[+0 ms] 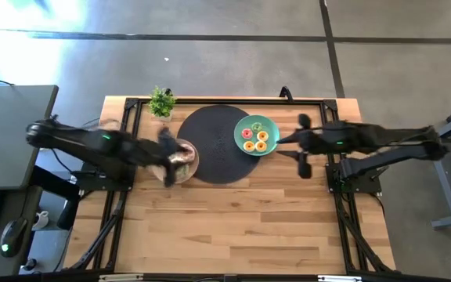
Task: Pick & Place donuts
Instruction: Return to Home Position
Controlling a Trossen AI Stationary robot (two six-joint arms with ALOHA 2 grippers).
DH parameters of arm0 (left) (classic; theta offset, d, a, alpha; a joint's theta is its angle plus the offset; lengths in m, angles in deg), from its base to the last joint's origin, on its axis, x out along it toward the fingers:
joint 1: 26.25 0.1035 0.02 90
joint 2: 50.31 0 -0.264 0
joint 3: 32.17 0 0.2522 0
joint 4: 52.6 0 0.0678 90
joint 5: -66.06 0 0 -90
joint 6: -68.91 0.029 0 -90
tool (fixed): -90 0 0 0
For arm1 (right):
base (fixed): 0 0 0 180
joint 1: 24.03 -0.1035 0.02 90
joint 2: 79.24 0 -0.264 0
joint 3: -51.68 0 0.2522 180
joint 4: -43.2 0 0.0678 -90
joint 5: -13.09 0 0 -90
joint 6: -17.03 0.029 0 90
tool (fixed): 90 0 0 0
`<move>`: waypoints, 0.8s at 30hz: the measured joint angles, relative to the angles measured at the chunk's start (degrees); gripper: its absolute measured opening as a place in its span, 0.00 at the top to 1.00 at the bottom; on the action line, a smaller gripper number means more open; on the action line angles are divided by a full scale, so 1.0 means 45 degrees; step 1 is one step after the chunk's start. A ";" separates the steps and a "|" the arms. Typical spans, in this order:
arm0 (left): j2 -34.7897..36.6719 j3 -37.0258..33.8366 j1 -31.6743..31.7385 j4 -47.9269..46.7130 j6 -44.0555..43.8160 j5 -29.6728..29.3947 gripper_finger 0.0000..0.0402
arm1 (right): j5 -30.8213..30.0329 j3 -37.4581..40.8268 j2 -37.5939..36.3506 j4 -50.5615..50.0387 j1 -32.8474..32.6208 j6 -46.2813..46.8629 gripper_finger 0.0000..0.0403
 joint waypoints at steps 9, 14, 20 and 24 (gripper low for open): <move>0.5612 -0.2329 -0.0010 -0.0407 -0.0397 -0.0524 0.57 | -0.0055 0.4060 -0.3844 0.3823 -0.0589 -0.0458 0.67; 0.8865 -0.5040 -0.0010 0.1077 -0.0368 -0.0510 0.57 | -0.0051 0.6375 -0.6143 0.5853 -0.0466 -0.0435 0.67; 1.2126 -0.7494 -0.0010 0.2186 0.0054 -0.0482 0.57 | 0.0663 0.7996 -0.8722 0.5916 -0.0464 -0.0230 0.67; 1.3444 -0.8534 -0.0006 0.2614 0.1205 -0.0200 0.57 | 0.0917 0.8880 -1.0193 0.5929 -0.0464 -0.0237 0.67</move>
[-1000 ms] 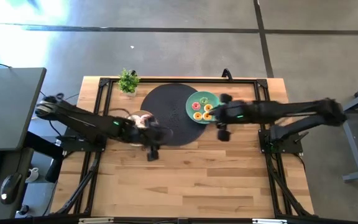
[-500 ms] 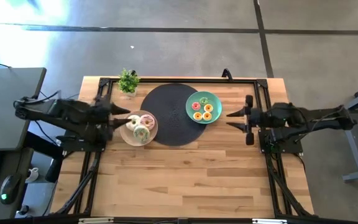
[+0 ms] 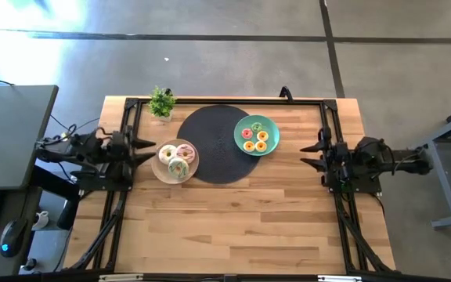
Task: Pick & Place donuts
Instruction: Return to Home Position
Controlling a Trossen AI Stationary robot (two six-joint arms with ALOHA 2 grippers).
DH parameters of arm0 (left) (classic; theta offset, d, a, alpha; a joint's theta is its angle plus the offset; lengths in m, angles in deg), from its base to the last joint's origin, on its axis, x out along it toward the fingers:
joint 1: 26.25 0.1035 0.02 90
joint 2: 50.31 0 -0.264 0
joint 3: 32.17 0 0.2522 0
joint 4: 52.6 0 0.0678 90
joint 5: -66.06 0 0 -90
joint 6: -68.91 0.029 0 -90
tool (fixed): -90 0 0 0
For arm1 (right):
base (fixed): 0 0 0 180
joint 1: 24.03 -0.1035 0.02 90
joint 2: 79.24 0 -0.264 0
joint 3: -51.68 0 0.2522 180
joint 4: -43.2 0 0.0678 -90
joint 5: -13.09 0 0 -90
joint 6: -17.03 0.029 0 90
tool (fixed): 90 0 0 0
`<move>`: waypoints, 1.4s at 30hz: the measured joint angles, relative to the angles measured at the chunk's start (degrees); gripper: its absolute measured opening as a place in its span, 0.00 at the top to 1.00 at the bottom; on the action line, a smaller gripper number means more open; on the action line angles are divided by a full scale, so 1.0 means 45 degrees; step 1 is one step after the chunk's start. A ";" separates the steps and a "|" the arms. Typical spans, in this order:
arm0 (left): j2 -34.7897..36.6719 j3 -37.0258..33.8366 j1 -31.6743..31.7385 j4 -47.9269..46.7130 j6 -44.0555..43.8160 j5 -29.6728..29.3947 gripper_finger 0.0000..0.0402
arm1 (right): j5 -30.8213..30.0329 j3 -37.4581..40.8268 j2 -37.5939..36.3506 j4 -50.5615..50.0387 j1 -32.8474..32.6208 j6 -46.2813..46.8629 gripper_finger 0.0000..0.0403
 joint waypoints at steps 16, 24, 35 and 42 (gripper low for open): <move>-0.0251 -0.3706 -0.0004 0.5004 0.0941 0.1400 0.57 | -0.0189 0.2359 -0.1262 0.1186 0.0014 -0.0182 0.67; -0.0247 -0.5013 -0.0004 0.6859 0.1450 0.1238 0.57 | -0.0140 0.2593 -0.1224 0.1479 0.0014 -0.0222 0.67; -0.0222 -0.5109 0.0001 0.6842 0.1321 0.0715 0.57 | 0.0068 0.2593 -0.1219 0.1547 0.0014 -0.0191 0.67; -0.0217 -0.5119 -0.0004 0.6855 0.1081 0.0705 0.57 | 0.0706 0.2593 -0.1224 0.1518 0.0014 0.0198 0.67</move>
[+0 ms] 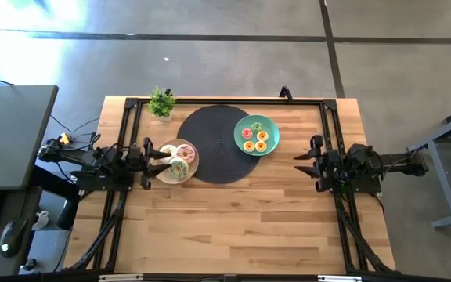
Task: Pick & Place donuts
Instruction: Return to Home Position
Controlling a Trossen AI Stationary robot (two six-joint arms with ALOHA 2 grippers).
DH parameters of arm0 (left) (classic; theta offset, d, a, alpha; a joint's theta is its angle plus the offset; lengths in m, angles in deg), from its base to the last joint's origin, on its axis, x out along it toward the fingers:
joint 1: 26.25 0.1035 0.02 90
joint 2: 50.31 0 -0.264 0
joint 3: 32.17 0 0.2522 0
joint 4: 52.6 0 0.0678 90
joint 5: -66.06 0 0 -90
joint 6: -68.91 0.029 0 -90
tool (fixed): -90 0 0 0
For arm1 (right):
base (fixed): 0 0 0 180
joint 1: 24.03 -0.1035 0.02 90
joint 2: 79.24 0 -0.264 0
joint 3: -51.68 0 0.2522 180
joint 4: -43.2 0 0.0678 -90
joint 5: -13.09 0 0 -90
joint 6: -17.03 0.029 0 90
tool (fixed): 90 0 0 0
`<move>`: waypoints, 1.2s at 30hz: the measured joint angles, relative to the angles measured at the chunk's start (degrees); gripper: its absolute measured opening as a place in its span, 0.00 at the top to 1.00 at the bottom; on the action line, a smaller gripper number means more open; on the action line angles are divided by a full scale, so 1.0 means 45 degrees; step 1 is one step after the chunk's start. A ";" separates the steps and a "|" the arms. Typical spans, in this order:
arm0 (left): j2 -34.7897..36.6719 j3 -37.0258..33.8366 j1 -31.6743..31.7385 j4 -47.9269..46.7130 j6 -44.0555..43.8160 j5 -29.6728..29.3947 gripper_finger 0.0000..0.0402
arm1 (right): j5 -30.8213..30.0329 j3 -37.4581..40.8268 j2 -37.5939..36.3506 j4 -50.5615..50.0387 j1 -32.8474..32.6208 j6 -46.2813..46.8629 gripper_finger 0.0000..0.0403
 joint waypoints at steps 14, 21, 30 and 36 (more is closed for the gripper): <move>-0.0005 -0.0018 0.0000 -0.0004 0.0069 0.0001 0.57 | -0.0825 0.0714 0.0044 0.0489 0.0005 0.0319 0.67; -0.0010 -0.0019 0.0000 0.0000 0.0069 0.0001 0.57 | -0.0862 0.0714 0.0044 0.0757 0.0000 -0.0083 0.67; -0.0010 -0.0019 0.0000 0.0000 0.0069 0.0005 0.57 | -0.2742 0.0719 0.0048 0.0459 0.0005 0.0715 0.67; -0.0010 -0.0019 0.0000 0.0000 0.0064 0.0005 0.57 | -0.2750 0.0719 0.0048 0.0456 0.0005 0.0708 0.67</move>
